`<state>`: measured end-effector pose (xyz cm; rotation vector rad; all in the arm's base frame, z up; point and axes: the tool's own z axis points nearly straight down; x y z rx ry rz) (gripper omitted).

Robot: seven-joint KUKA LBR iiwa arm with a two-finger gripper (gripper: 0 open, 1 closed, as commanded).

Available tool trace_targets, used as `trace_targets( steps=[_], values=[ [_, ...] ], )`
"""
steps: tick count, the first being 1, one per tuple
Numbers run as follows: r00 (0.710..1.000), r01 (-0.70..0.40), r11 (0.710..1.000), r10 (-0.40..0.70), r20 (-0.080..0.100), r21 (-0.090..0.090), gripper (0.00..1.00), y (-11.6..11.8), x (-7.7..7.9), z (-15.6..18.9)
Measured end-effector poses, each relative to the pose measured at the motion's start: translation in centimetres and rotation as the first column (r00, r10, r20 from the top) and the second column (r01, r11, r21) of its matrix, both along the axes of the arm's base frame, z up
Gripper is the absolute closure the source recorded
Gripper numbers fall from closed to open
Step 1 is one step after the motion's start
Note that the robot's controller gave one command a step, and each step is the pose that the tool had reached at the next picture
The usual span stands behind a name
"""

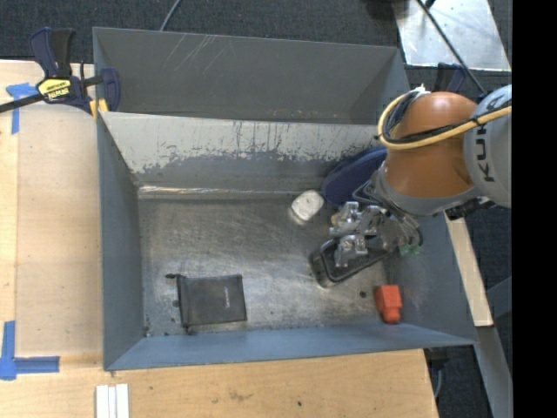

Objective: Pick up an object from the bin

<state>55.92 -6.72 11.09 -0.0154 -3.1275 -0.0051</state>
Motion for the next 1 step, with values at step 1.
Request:
trace_targets(
  steps=[1],
  values=[
    [0.995,-0.101,0.995,0.101,0.018,-0.004,1.0,2.22,-1.17,16.97]
  ],
)
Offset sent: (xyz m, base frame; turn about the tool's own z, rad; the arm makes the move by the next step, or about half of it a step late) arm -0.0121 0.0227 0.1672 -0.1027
